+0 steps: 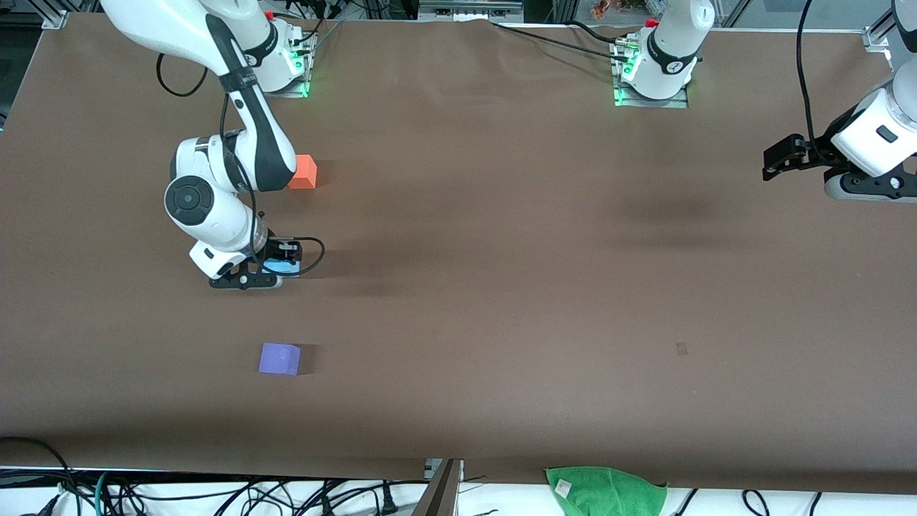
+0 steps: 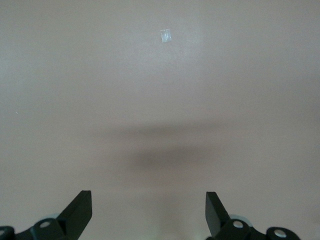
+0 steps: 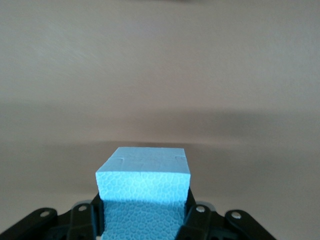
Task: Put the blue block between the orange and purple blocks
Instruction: 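Lower the blue cube between the orange and purple cubes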
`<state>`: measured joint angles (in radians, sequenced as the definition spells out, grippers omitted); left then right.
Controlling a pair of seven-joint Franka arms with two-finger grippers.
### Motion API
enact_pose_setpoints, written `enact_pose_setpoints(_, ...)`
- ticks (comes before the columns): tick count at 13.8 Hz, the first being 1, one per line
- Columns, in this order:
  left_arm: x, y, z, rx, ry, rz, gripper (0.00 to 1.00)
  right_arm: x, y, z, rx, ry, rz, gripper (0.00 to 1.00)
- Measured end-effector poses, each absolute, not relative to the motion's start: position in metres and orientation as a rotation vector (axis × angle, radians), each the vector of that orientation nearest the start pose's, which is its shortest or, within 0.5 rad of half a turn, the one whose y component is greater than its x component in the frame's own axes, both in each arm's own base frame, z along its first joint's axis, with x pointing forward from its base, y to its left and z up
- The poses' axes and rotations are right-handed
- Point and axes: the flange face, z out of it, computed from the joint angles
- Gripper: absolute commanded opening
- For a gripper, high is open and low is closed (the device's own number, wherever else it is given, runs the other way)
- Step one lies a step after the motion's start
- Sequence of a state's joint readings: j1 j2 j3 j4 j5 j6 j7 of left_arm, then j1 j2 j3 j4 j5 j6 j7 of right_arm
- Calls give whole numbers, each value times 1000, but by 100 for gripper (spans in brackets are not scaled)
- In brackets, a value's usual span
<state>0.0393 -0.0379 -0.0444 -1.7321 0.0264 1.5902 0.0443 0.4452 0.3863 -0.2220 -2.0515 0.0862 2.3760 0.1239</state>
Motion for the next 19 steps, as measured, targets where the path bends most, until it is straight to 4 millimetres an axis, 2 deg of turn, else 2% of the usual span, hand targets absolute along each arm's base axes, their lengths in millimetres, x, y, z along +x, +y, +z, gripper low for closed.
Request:
enact_pose_setpoints(6, 538, -1, 571, -3110, 80, 163, 100, 563, 131, 234, -3157, -57, 10, 36)
enact_pose_setpoints(17, 538, -2, 571, -3110, 83, 163, 100, 558, 132, 204, -3163, -70, -67, 36)
enact_pose_setpoints(18, 538, -2, 571, -3110, 83, 163, 100, 558, 132, 204, -3163, -70, -68, 38)
enact_pose_setpoints(19, 538, -2, 571, -3110, 83, 163, 100, 558, 132, 204, -3163, -71, -68, 47)
